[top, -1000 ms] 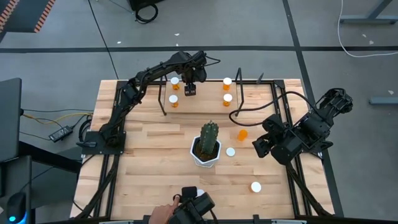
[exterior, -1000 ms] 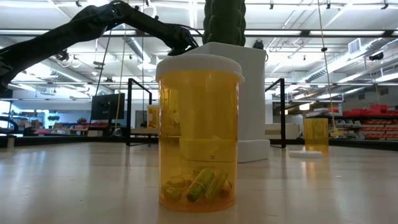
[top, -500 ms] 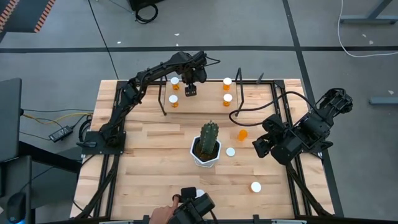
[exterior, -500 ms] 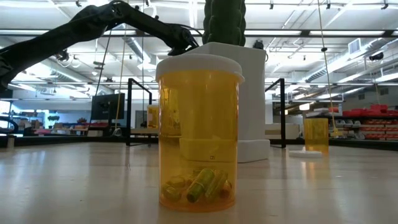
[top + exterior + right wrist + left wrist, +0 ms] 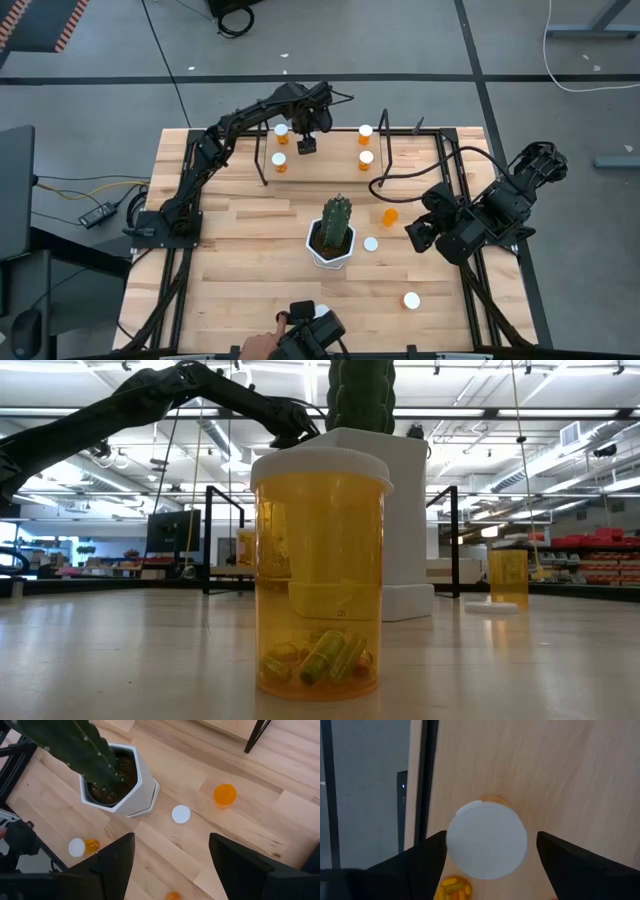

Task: Pick and place medicine bottles onto shelf by color
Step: Put the orange medicine bottle on the shelf

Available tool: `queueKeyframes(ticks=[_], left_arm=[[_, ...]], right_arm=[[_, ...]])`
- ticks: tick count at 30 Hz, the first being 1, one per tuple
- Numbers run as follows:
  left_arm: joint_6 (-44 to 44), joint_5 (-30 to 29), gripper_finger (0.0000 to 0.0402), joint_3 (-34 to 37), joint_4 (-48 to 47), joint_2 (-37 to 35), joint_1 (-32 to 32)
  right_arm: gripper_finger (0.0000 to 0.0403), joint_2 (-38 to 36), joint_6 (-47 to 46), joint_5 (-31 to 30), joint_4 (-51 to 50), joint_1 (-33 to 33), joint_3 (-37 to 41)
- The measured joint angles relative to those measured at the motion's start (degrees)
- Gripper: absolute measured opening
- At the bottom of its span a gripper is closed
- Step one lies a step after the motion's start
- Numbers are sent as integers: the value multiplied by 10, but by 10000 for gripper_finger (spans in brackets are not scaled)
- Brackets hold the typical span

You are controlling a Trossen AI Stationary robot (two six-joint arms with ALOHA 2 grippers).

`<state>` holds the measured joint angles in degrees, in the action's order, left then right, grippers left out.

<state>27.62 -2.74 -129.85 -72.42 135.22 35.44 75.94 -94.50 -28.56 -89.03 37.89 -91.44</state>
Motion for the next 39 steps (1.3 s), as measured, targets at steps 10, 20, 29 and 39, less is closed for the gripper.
queueKeyframes(ticks=[10, 20, 29, 39], left_arm=[[-35, 1, 312, -45, -54, -15, 0], [-70, 14, 308, -45, -83, -94, -49], [-143, 38, 294, -45, -86, -148, -131], [-256, 36, 293, -46, -118, -243, -197]], right_arm=[[262, 0, 0, -1, -1, 0, 0], [262, 0, 21, 0, -10, 0, 0], [262, 0, -13, 113, 38, 21, 72], [262, 0, -43, 175, 298, 85, 249]])
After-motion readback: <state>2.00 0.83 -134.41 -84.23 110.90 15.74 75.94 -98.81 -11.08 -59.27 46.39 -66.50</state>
